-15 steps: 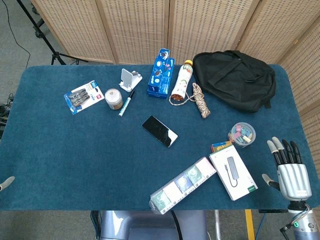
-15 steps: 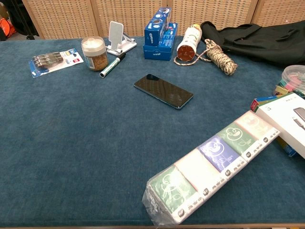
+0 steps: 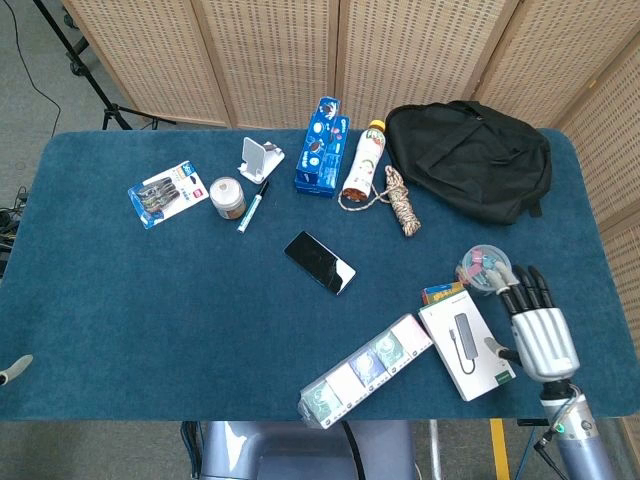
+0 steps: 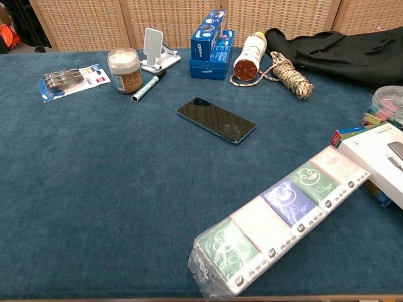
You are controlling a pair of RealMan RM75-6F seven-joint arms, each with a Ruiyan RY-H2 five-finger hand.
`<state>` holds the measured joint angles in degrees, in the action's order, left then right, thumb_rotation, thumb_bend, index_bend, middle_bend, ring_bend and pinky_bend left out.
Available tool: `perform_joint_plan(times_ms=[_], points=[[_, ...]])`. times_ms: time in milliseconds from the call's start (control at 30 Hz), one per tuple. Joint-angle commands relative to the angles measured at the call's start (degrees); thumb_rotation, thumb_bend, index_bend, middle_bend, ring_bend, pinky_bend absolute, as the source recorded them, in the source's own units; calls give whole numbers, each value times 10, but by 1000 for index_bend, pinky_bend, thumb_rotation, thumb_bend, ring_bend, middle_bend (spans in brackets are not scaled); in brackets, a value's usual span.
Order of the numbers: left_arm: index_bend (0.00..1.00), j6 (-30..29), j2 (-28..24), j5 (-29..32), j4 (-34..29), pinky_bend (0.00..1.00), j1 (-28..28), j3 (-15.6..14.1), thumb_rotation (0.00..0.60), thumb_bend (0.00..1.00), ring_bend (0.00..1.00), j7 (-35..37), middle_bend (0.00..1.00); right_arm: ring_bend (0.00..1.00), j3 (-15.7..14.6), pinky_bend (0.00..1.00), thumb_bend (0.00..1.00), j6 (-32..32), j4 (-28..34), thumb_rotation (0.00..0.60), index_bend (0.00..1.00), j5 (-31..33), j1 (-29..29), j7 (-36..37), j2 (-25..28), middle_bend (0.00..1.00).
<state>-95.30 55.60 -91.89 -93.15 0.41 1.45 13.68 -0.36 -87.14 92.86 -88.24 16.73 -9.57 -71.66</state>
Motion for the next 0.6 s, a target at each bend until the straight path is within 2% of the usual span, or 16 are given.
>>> perform_joint_plan(times_ms=[33, 167, 300, 600], points=[[0, 5, 0, 7, 1, 0, -2, 2, 600, 0, 0, 0, 0, 0, 43, 0, 0, 111, 68, 600, 0, 29, 76, -73, -5, 0], [0, 9, -1, 13, 0, 0, -3, 5, 600, 0, 0, 3, 0, 0, 79, 0, 0, 196, 90, 600, 0, 87, 134, -134, -45, 0], [0, 18, 1, 16, 2, 0, -7, 5, 600, 0, 0, -2, 0, 0, 106, 0, 0, 260, 70, 600, 0, 166, 186, -207, -108, 0], [0, 33, 0, 37, 2, 0, -13, 13, 600, 0, 0, -2, 0, 0, 141, 0, 0, 295, -20, 600, 0, 266, 257, -281, -240, 0]])
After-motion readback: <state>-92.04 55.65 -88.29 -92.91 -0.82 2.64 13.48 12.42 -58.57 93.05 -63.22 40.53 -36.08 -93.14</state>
